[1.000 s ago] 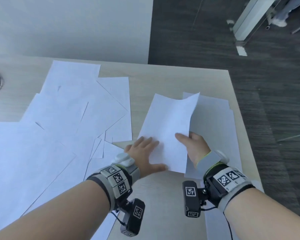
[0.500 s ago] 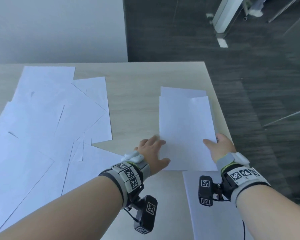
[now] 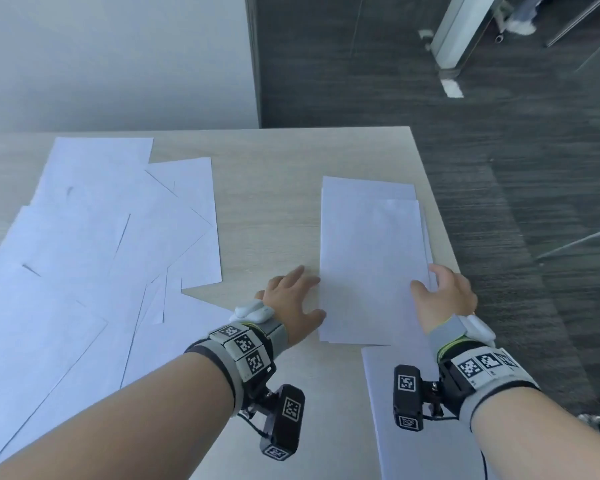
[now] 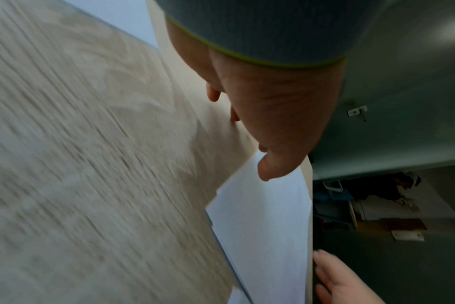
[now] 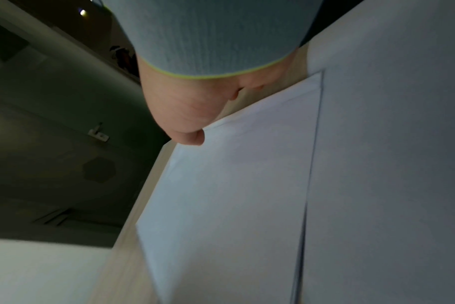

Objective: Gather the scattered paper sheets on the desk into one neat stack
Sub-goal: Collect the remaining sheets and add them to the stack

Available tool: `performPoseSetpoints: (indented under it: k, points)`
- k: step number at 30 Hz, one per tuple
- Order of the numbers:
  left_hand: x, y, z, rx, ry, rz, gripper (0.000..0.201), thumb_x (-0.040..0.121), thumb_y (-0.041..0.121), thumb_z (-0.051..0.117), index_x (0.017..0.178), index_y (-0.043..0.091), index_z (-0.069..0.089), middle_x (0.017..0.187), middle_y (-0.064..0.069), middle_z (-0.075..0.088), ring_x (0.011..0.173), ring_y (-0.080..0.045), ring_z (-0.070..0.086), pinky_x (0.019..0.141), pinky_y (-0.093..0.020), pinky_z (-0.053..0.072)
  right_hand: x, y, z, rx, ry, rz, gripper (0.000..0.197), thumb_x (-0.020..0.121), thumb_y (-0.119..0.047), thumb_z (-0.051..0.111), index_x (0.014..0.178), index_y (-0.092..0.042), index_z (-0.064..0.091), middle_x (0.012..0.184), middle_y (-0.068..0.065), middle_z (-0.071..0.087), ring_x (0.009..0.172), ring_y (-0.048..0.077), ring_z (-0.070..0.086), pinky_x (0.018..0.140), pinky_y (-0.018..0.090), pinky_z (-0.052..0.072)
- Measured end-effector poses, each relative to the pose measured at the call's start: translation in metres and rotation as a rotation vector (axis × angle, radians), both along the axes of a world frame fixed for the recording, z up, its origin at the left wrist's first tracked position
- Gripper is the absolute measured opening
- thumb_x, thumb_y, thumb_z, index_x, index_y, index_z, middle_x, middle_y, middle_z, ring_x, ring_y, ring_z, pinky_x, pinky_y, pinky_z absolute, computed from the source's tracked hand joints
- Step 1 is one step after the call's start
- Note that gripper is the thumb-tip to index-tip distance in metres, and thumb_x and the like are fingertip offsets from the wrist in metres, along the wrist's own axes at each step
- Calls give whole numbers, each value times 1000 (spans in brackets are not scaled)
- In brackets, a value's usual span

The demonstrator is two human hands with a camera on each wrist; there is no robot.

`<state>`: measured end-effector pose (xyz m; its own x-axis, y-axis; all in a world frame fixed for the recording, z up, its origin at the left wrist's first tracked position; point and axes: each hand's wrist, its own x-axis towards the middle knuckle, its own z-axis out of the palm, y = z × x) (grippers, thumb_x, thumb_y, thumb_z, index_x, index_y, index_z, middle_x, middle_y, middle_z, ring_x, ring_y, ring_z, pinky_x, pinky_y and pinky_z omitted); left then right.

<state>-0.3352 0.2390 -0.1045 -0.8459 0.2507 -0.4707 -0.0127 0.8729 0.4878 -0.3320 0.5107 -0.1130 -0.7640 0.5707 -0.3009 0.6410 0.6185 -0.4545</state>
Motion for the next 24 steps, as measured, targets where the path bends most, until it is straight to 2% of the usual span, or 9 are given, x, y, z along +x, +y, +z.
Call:
performPoseSetpoints:
  k: [3, 6, 8, 10, 11, 13, 17, 21, 24]
  points:
    - [-5, -41, -2, -41, 41, 187, 64, 92, 47, 59, 151, 45, 34, 170, 15, 12, 155, -18, 12, 121, -48, 19, -5, -26, 6, -29, 147, 60, 41, 90, -31, 57, 130, -31, 58, 144, -3, 48, 128, 29, 44, 99, 45, 40]
    - [-7, -99, -4, -95, 66, 349, 66, 92, 45, 59, 152, 44, 32, 170, 12, 9, 157, -17, 7, 123, -51, 18, -15, -71, 7, -229, 293, 158, 33, 92, -26, 59, 125, -29, 60, 129, -5, 55, 115, 20, 53, 96, 40, 45]
    - [-4, -134, -6, -132, 66, 429, 67, 93, 43, 59, 153, 43, 30, 171, 11, 7, 157, -15, 4, 123, -51, 18, -20, -102, 10, -382, 258, 215, 30, 95, -26, 56, 124, -30, 58, 120, -9, 57, 103, 12, 57, 88, 32, 45]
    - [1, -166, -8, -177, 85, 493, 70, 93, 43, 60, 155, 41, 30, 171, 10, 6, 158, -16, 2, 123, -51, 17, -23, -132, 13, -463, 198, 275, 25, 96, -27, 55, 120, -31, 60, 116, -13, 62, 97, -1, 58, 87, 30, 47]
    - [3, -178, -9, -207, 98, 509, 71, 93, 43, 60, 157, 39, 28, 172, 9, 5, 158, -16, 2, 123, -51, 17, -24, -143, 12, -496, 174, 289, 22, 96, -29, 55, 116, -32, 62, 113, -16, 64, 96, -2, 59, 90, 32, 49]
    - [5, -204, -11, -260, 103, 544, 76, 93, 44, 60, 159, 36, 22, 172, 7, 2, 158, -17, 0, 123, -50, 15, -24, -173, 8, -543, 114, 324, 17, 93, -35, 55, 107, -38, 64, 107, -18, 68, 98, 4, 63, 94, 38, 53]
    - [3, -230, -16, -324, 82, 468, 83, 93, 53, 54, 161, 37, 8, 172, 10, -3, 158, -16, -5, 125, -48, 10, -29, -222, 5, -644, 44, 347, 19, 91, -36, 57, 108, -38, 65, 110, -18, 68, 102, 8, 65, 96, 43, 54]
    - [12, -235, -22, -334, 53, 261, 87, 91, 61, 46, 161, 38, -1, 170, 13, -14, 157, -17, -13, 127, -48, 1, -40, -271, 9, -725, -52, 335, 34, 95, -28, 58, 129, -30, 58, 135, -12, 61, 105, 11, 62, 103, 43, 50]
    - [18, -225, -24, -311, 80, 192, 89, 91, 63, 46, 161, 39, -4, 170, 12, -17, 157, -18, -16, 127, -47, -3, -44, -292, 8, -782, -99, 348, 54, 88, -35, 59, 141, -31, 49, 141, -17, 54, 123, 9, 57, 109, 42, 46]
